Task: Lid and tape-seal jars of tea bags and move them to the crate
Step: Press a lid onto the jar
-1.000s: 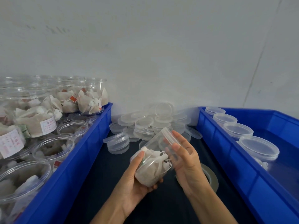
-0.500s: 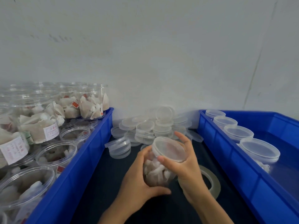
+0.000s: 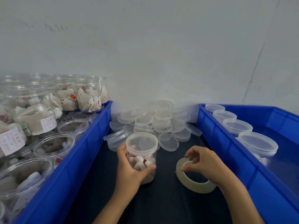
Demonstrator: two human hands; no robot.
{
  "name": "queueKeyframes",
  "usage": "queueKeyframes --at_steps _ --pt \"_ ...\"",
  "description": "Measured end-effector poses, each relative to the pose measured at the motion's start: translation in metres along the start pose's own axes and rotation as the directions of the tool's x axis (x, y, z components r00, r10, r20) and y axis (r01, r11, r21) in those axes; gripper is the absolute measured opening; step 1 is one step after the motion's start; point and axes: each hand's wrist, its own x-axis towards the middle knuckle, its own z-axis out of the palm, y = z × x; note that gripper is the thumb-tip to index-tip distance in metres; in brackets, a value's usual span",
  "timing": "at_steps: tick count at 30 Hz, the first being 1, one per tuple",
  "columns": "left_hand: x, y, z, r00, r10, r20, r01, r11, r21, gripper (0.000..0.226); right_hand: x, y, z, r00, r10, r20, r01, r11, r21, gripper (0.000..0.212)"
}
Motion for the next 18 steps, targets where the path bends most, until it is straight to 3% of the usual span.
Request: queueKeyframes --at_steps 4,7,10,13,15,18 --pt "0.003 -0.002 -0.002 1.0 -0.002 -0.023 0.002 0.999 0.033 0.095 0.001 -0.006 0.011 0.985 0.144 0.099 -0.098 0.923 -0.372 0.05" --pt "0.002 -0.003 -0.003 1.0 0.005 -0.012 -0.005 0.998 0.063 0.097 -0.002 -0.012 0.022 0.964 0.227 0.135 -0.128 0.849 -0.513 0.047" --pt "0.0 -0.001 -0.002 1.0 0.017 -0.013 -0.016 0.996 0.092 0.101 -0.001 -0.018 0.035 0.976 0.179 0.125 -0.076 0.816 -0.573 0.034" --pt "-0.001 0.002 -0.004 0.999 0.032 0.011 -0.032 0.996 0.083 0.103 0.0 -0.025 0.042 0.978 0.17 0.117 -0.093 0.87 -0.484 0.02" --pt "-0.001 0.008 -0.005 0.999 0.033 0.018 -0.034 0.998 0.055 0.099 0.0 -0.024 0.035 0.985 0.153 0.083 -0.11 0.916 -0.387 0.021" --pt "-0.001 0.016 -0.006 0.999 0.022 -0.026 -0.022 1.0 -0.001 0.093 0.001 -0.017 0.021 0.998 0.069 -0.013 -0.069 0.997 -0.026 0.023"
